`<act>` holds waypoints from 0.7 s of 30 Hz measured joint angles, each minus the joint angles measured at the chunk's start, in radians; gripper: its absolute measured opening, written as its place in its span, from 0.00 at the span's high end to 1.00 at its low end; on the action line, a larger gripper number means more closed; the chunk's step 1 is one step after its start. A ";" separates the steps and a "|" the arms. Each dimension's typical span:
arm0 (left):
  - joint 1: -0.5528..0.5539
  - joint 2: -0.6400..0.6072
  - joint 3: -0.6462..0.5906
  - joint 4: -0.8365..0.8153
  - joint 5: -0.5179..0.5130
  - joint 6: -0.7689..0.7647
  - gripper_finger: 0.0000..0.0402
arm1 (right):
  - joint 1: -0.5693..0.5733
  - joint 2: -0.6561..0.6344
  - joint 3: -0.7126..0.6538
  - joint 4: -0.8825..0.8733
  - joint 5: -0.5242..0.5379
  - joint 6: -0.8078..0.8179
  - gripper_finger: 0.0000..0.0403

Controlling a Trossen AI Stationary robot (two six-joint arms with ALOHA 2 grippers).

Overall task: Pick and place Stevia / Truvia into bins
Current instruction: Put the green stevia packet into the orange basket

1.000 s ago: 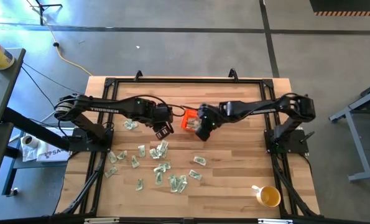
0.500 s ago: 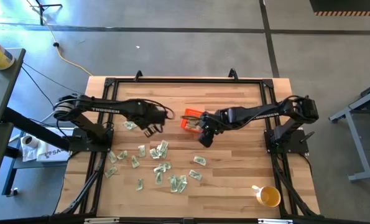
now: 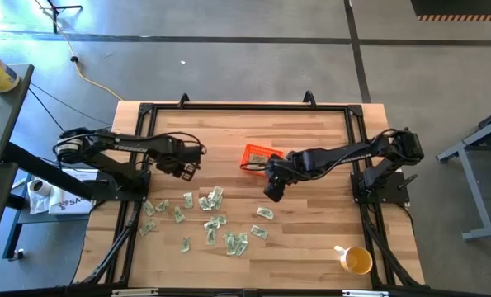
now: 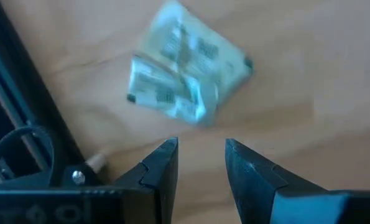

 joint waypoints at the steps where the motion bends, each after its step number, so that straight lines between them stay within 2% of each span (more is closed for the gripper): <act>1: 0.000 0.000 -0.002 0.026 -0.023 -0.020 0.58 | -0.004 0.000 0.000 0.000 0.000 0.001 0.46; 10: 0.000 0.009 -0.053 0.073 -0.099 -0.050 0.58 | -0.038 0.000 0.000 0.000 -0.017 -0.002 0.46; 21: 0.000 0.009 -0.110 0.138 -0.045 -0.052 0.58 | -0.058 0.000 0.000 0.003 -0.011 -0.025 0.46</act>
